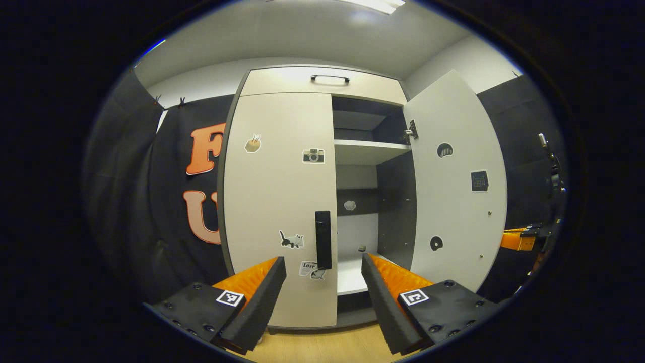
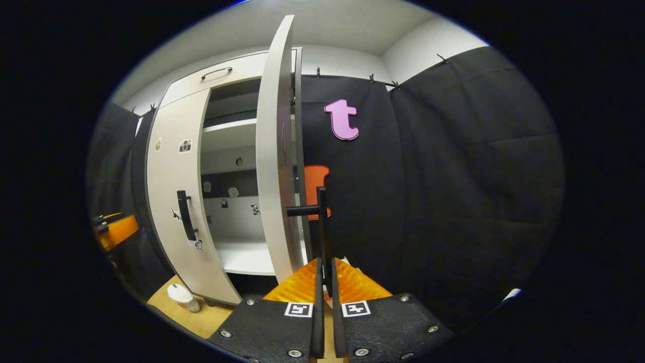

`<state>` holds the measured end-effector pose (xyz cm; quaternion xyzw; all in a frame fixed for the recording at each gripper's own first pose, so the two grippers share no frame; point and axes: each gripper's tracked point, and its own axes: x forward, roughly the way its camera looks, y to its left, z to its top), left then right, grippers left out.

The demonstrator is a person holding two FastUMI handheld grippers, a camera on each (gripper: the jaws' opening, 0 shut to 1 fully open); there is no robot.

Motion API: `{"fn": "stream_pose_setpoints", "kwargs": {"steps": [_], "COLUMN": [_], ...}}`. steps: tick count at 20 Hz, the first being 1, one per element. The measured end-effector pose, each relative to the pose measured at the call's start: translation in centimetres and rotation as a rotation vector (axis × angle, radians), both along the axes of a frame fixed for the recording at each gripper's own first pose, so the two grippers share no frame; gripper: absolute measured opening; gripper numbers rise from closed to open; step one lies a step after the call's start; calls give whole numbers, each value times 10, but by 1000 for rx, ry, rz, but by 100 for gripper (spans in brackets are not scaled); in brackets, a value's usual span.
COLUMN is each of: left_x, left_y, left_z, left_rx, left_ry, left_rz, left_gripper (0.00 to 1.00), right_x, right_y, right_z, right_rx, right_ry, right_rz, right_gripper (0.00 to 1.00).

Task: Open the right door of the double-door shoe cabinet with the right hand, and open the left door with the left hand.

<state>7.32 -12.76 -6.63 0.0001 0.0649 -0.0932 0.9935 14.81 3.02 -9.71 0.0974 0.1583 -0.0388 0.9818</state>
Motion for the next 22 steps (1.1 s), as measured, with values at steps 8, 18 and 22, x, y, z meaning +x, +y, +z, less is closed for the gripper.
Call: {"fn": "stream_pose_setpoints", "kwargs": {"steps": [8, 18, 22], "left_x": [70, 141, 157], "left_y": [-20, -10, -12], "left_z": [-30, -66, -74], "left_rx": [-29, 35, 35], "left_ry": [84, 118, 127], "left_rz": [3, 112, 109], "left_gripper": [97, 97, 91], "right_x": [-29, -63, -70], "right_y": [-21, -49, -50], "right_z": [3, -21, -19], "right_rx": [-68, -32, -45], "right_ry": [-17, 44, 42], "right_rz": [-35, -157, -169], "right_gripper": [35, 69, 71]}}
